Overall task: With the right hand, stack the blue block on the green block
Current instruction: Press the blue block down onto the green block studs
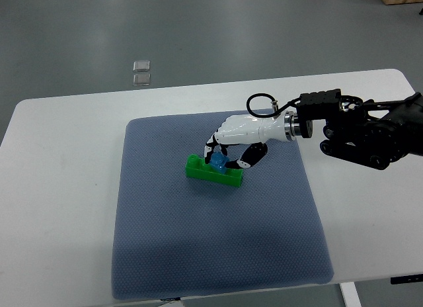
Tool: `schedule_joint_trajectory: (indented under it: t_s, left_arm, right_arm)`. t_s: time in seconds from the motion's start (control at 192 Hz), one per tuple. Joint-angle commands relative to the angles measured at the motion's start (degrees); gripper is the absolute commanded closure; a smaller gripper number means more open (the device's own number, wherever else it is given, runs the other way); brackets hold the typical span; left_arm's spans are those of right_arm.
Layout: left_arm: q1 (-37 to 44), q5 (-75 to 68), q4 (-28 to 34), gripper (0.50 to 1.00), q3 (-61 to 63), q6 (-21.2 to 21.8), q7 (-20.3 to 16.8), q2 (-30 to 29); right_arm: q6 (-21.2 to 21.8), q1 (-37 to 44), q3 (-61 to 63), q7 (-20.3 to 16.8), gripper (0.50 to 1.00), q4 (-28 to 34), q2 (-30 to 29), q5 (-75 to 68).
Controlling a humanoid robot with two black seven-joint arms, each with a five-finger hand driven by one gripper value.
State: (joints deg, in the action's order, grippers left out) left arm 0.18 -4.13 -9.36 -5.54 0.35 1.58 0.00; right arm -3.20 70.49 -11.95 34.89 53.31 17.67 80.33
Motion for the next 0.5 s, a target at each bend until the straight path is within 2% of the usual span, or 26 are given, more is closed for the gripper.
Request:
schedule_joint_trajectory:
  t_s: [0.0,0.302,0.495]
  left_arm:
    - [0.00,0.00,-0.04,0.500,0.00,0.00,0.00,0.00]
    - [0.00,0.00,-0.04,0.500,0.00,0.00,0.00,0.00]
    - [0.00,0.00,0.05,0.500,0.00,0.00,0.00,0.00]
  right_arm:
    - [0.04,-0.01,0.00,0.00,1.000,-0.05,-0.09,-0.09]
    - [0.39,-0.18,0.17,0.09,1.000,-0.05,0.00,-0.88]
    - [3.20,-0.18,0.61,0.11,1.000,0.04,-0.09,-1.67]
